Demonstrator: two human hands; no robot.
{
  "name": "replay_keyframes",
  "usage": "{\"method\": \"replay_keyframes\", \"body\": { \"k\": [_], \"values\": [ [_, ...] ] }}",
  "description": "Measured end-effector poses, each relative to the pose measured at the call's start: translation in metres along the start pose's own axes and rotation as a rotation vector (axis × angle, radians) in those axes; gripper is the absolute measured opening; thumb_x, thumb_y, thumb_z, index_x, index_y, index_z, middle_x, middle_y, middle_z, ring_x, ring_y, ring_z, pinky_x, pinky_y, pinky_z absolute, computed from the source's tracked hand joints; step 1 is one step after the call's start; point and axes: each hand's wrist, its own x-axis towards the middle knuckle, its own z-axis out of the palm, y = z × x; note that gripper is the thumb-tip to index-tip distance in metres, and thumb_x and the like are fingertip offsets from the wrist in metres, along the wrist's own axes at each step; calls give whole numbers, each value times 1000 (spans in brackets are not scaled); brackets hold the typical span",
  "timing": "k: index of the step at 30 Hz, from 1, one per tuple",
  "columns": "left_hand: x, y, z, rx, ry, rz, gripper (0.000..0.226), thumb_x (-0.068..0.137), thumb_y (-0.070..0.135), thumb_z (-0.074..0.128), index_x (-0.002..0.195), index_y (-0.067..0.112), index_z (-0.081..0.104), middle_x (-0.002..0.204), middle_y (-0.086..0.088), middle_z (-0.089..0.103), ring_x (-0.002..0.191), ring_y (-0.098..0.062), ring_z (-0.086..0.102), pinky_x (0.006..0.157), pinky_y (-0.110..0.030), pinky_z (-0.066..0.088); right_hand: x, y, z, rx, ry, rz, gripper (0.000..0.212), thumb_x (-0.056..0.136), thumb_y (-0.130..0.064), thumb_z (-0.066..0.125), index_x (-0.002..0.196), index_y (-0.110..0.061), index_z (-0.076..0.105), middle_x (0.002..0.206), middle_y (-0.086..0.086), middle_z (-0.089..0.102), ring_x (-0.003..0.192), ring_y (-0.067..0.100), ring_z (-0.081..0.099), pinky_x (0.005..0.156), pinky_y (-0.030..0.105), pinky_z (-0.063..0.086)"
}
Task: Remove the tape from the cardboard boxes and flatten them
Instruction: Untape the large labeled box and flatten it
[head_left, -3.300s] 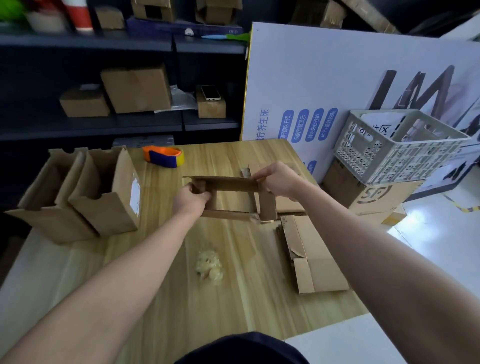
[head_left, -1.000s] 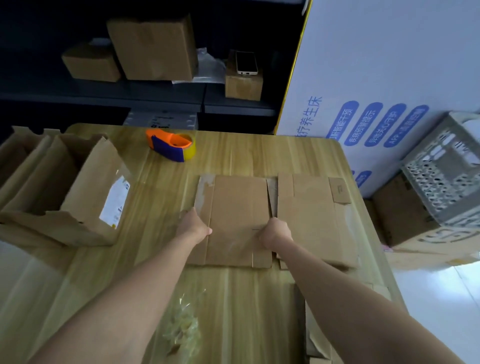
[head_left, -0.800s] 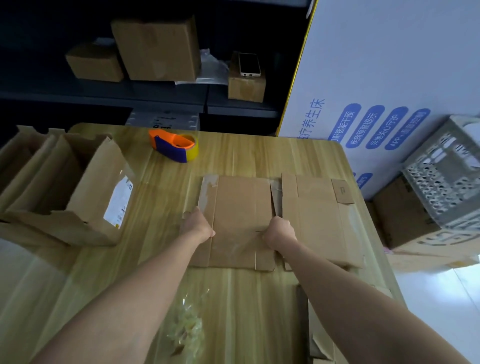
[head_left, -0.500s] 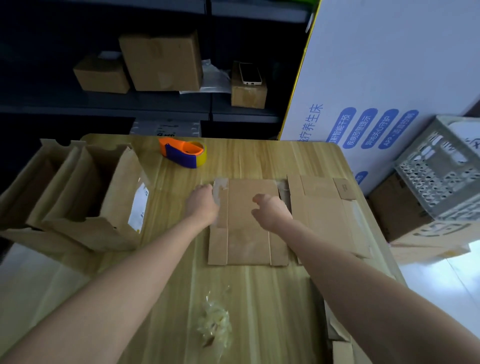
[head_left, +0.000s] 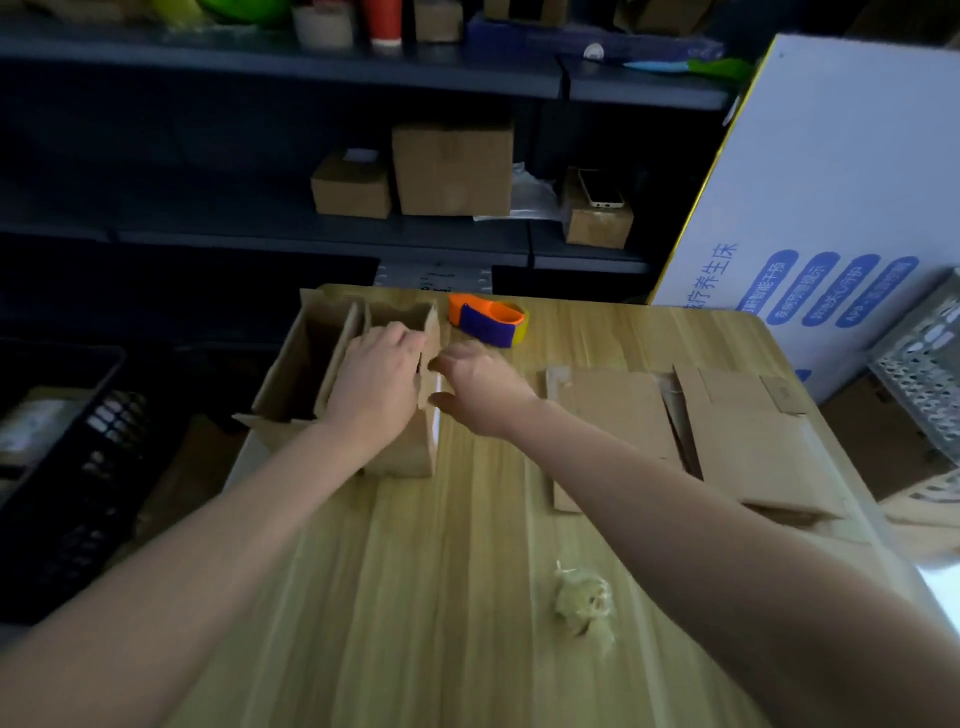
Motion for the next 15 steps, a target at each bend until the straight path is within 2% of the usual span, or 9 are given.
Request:
{"method": "replay_keyframes", "body": {
  "k": [5, 9, 12, 15],
  "values": [
    [-35, -43, -9, 53, -92, 59, 42, 92, 18, 54, 134, 16, 47, 131, -3, 51, 125, -19, 43, 110, -36, 28, 26, -45, 35, -90, -154, 6, 49, 88, -34, 60, 133, -17, 51, 135, 4, 48, 130, 26, 33, 104, 40, 30],
    [-55, -65, -10, 58, -121, 114, 43, 94, 16, 51, 137, 18, 44, 134, -1, 49, 128, -18, 39, 112, -33, 24, 38, -57, 56, -230, -272, 117, 37, 88, -25, 60, 125, -20, 58, 130, 8, 53, 132, 30, 31, 108, 45, 25],
    [-60, -76, -10, 48, -143, 138, 44, 95, 17, 51, 138, 18, 42, 136, -1, 47, 130, -17, 38, 112, -32, 22, 37, -57, 61, -243, -197, 209, 32, 84, -11, 62, 115, -18, 62, 120, 9, 58, 128, 29, 37, 110, 47, 21],
    [-58, -75, -11, 10, -120, 137, 46, 94, 19, 54, 138, 18, 43, 136, -1, 47, 130, -17, 39, 112, -32, 23, 30, -50, 52, -218, 3, 255, 28, 86, -8, 57, 112, -17, 60, 110, 7, 63, 120, 27, 46, 110, 45, 22]
  ]
}}
